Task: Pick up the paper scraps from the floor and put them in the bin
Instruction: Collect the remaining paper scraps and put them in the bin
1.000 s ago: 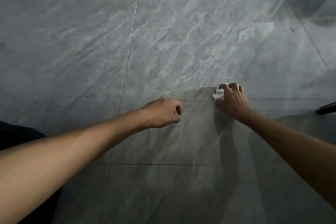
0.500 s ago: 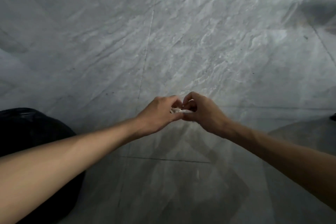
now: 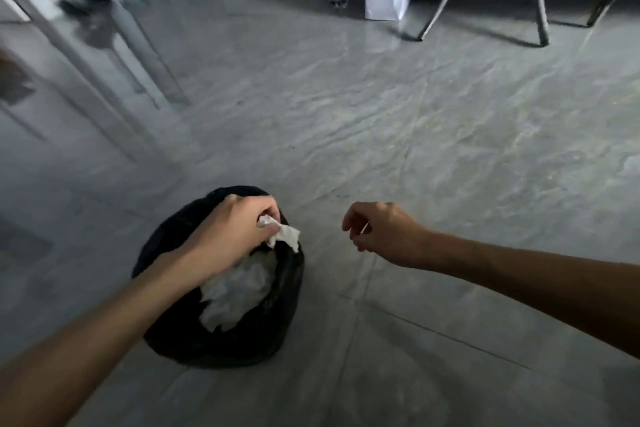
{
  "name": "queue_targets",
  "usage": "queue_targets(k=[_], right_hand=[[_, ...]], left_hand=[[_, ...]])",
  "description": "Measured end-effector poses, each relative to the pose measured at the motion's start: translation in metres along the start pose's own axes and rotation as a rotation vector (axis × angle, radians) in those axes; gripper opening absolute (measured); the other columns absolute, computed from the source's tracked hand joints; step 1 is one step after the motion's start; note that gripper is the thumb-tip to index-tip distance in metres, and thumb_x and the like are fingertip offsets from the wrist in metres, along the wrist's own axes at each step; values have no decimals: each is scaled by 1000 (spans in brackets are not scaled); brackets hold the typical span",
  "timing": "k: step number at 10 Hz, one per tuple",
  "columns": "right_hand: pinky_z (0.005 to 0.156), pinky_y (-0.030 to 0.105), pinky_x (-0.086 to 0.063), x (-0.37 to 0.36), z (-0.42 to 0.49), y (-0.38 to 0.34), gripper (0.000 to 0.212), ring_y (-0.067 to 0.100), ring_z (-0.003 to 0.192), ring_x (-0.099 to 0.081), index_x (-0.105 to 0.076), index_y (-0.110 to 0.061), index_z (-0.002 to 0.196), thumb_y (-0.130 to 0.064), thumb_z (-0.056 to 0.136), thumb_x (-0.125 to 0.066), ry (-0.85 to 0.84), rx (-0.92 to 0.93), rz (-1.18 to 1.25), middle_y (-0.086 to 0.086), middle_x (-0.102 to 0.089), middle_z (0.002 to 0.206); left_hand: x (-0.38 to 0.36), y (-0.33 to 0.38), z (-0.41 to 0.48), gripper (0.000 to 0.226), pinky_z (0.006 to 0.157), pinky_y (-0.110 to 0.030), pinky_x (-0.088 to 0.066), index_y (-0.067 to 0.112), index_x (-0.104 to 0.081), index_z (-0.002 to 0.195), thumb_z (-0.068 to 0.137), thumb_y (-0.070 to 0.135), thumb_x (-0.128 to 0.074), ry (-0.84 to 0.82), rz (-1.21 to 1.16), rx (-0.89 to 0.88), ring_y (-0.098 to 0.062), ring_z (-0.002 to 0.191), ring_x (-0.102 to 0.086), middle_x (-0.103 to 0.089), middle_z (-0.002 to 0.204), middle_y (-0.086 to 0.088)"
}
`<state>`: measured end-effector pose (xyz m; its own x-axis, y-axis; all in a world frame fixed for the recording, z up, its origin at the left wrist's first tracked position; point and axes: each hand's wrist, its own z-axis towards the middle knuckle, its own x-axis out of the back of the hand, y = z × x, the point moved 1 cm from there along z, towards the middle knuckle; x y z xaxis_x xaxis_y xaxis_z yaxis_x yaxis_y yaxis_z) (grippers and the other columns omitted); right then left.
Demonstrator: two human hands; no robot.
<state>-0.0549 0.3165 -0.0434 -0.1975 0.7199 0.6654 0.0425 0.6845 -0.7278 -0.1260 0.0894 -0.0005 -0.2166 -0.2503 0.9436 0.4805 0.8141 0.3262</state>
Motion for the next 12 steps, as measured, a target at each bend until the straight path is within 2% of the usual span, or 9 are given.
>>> queue_targets(k=[1, 2, 3, 4, 5, 6, 8, 10, 12], right_hand=[[56, 9, -43, -14, 9, -30, 20, 9, 69, -59, -66, -12, 98, -6, 82, -56, -75, 30, -90, -1, -67, 83], [55, 10, -42, -19, 12, -42, 22, 7, 67, -57, -66, -12, 100, -5, 83, -53, -121, 21, -120, -2, -64, 82], [49, 4, -38, -15, 10, -44, 25, 2, 60, -54, -67, -12, 102, -5, 82, -54, -172, -15, -175, -3, -63, 79], [46, 4, -37, -7, 6, -39, 23, 2, 58, -58, -67, -12, 100, -6, 81, -55, -165, -58, -168, -5, -63, 74], [47, 7, -41, 11, -2, -24, 18, 10, 64, -66, -66, -12, 96, -8, 81, -59, -144, -130, -160, -3, -64, 76], [45, 9, -43, 23, -6, -14, 15, 12, 64, -67, -65, -12, 95, -9, 81, -60, -132, -173, -148, -3, -63, 77], [38, 8, -38, 78, -27, 23, 11, 5, 50, -60, -60, -13, 92, -14, 81, -60, -97, -336, -115, -2, -66, 70], [40, 14, -42, 177, -58, 38, 15, 11, 54, -60, -66, -7, 95, -16, 84, -60, -90, -460, -146, 4, -69, 80], [47, 13, -44, 315, -95, -22, 18, 14, 58, -63, -68, -4, 96, -14, 84, -60, 4, -519, -197, 9, -73, 89]], left_hand=[[1, -50, -13, 6, 69, -34, -52, 30, -61, 77, 76, 24, -62, -175, 127, 175, -19, 76, -64, -68, 79, 0], [-9, -67, -17, 17, 73, -34, -49, 30, -62, 95, 79, 33, -61, -358, 254, 234, -23, 89, -62, -65, 99, -2], [-17, -65, -8, 33, 72, -32, -46, 30, -59, 112, 80, 39, -60, -364, 353, 207, -22, 92, -62, -64, 106, 0], [-13, -50, 4, 32, 70, -32, -42, 30, -58, 112, 81, 36, -59, -275, 384, 141, -24, 94, -62, -65, 108, 0], [-6, -7, 28, 17, 70, -34, -44, 29, -58, 97, 82, 34, -53, -233, 349, 35, -28, 92, -62, -65, 104, -4], [-3, 27, 44, 16, 77, -37, -51, 28, -58, 92, 81, 36, -48, -273, 269, -19, -29, 89, -62, -66, 100, -4], [-8, 128, 92, 16, 76, -35, -56, 23, -64, 92, 82, 34, -57, -432, 219, -237, -14, 63, -63, -72, 91, -2], [17, 223, 140, 17, 77, -38, -58, 17, -66, 93, 85, 31, -59, -521, 241, -386, -21, 69, -71, -74, 90, -7], [117, 323, 167, 22, 78, -38, -56, 15, -64, 97, 86, 33, -59, -520, 251, -501, -23, 73, -70, -74, 93, -10]])
